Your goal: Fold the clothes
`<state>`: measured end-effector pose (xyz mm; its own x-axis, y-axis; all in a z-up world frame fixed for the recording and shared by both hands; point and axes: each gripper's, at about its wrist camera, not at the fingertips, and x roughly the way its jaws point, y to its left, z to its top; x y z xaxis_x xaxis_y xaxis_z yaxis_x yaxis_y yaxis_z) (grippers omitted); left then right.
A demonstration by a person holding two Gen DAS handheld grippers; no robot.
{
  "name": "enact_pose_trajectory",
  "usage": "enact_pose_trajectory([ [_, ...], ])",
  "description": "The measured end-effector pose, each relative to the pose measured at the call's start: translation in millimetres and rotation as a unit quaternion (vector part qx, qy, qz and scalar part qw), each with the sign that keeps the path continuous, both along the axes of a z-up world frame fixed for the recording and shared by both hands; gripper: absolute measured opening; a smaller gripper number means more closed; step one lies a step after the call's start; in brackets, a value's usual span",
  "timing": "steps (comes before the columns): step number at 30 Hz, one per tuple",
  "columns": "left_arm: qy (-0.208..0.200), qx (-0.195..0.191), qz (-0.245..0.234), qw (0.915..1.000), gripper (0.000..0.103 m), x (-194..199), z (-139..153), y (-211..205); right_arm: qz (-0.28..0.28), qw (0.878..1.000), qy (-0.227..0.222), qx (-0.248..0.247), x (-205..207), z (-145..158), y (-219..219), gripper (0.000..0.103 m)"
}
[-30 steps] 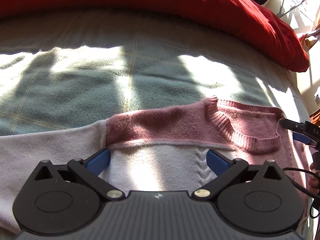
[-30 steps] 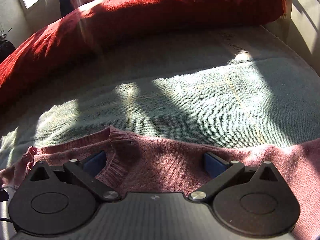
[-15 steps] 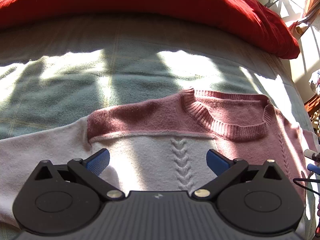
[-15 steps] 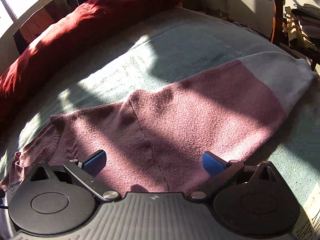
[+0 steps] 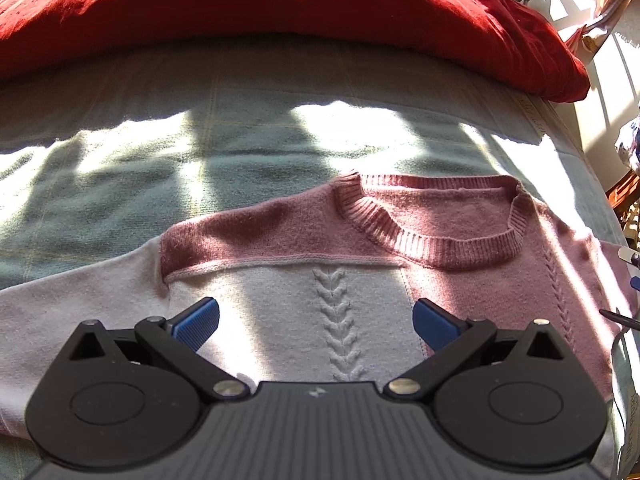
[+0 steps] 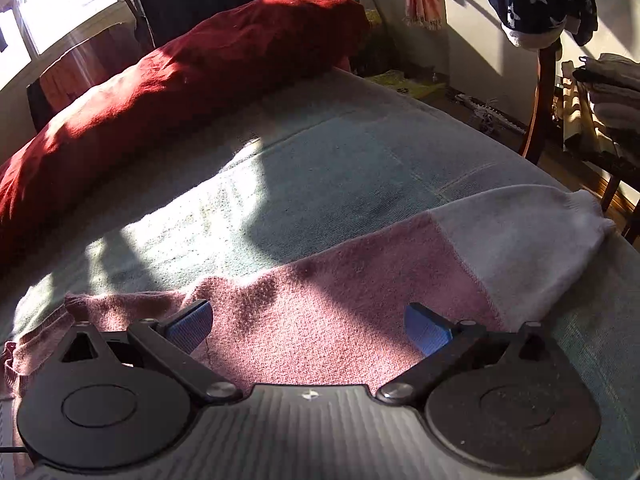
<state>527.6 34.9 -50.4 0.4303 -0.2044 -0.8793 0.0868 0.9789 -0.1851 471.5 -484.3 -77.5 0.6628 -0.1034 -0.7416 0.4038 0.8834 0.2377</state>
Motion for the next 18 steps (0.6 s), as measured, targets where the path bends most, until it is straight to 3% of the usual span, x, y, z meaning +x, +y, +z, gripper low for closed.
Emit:
enact_pose_trajectory([
  [6, 0.002, 0.009, 0.000, 1.0000, 0.102, -3.7, 1.3, -5.8, -0.045, 0.998, 0.008, 0.042, 2.1, -21.4, -64.7, 0.103],
  [10, 0.005, 0.011, 0.010, 0.9999, 0.102, -3.6, 3.3, -6.5, -0.060, 0.998, 0.029, 0.000, 0.1, -24.1, -92.5, 0.103],
  [15, 0.005, 0.018, 0.009, 0.9998, 0.102, -1.3, 8.8, -12.0, -0.087, 0.995, 0.041, 0.004, 10.4, -33.9, -133.4, 0.103],
  [18, 0.004, 0.027, 0.005, 0.9996, 0.102, -1.1, 12.7, -16.0, -0.096, 0.994, 0.058, -0.018, 18.0, -31.9, -140.1, 0.103],
])
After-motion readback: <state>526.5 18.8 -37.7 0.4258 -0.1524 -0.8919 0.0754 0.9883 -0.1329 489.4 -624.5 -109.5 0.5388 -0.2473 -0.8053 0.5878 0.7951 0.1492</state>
